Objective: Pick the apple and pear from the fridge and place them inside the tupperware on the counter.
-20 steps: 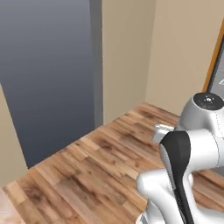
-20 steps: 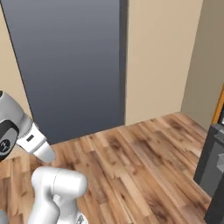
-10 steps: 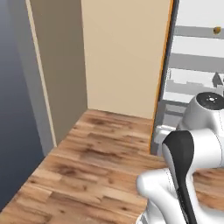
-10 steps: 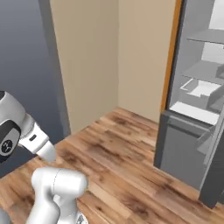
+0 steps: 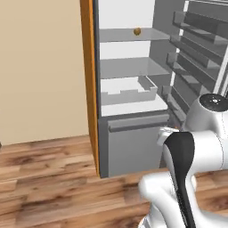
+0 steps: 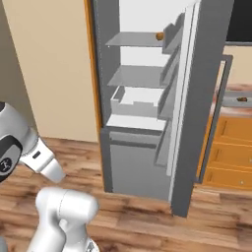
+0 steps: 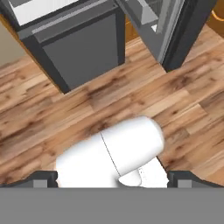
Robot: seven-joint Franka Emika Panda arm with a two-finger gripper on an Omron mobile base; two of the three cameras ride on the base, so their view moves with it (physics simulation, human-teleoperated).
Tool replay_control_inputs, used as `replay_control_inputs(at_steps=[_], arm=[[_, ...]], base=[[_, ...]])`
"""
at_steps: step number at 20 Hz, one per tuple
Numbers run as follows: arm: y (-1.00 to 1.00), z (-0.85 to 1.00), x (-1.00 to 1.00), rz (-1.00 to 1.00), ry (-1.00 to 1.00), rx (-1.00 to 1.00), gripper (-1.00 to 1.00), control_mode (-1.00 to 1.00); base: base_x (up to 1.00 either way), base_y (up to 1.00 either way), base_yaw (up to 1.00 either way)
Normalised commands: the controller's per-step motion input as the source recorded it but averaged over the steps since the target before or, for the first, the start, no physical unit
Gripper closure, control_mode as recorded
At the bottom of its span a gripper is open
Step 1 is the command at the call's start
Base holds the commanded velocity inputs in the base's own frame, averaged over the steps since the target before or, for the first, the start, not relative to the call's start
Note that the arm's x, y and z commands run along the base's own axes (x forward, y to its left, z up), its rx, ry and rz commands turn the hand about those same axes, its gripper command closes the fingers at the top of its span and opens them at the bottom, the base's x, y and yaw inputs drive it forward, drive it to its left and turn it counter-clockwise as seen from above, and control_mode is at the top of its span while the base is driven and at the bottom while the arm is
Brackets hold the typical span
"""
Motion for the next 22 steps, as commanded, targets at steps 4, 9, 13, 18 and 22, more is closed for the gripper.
replay_control_inputs(at_steps=[4, 9, 13, 18, 22], arm=[[0.00, 0.00, 0.00, 0.00, 0.00, 0.00, -1.00, 1.00], [0.00, 0.00, 0.00, 0.00, 0.00, 0.00, -1.00, 1.00], [0.00, 0.00, 0.00, 0.00, 0.00, 0.00, -1.00, 1.00], [0.00, 0.00, 0.00, 0.00, 0.00, 0.00, -1.00, 1.00], [0.00, 0.00, 0.00, 0.00, 0.00, 0.00, -1.00, 1.00]], base=[[1.00, 0.16, -0.20], [0.98, 0.19, 0.00], [0.70, 0.00, -0.14], [0.61, 0.10, -0.41], [0.59, 0.27, -0.50]])
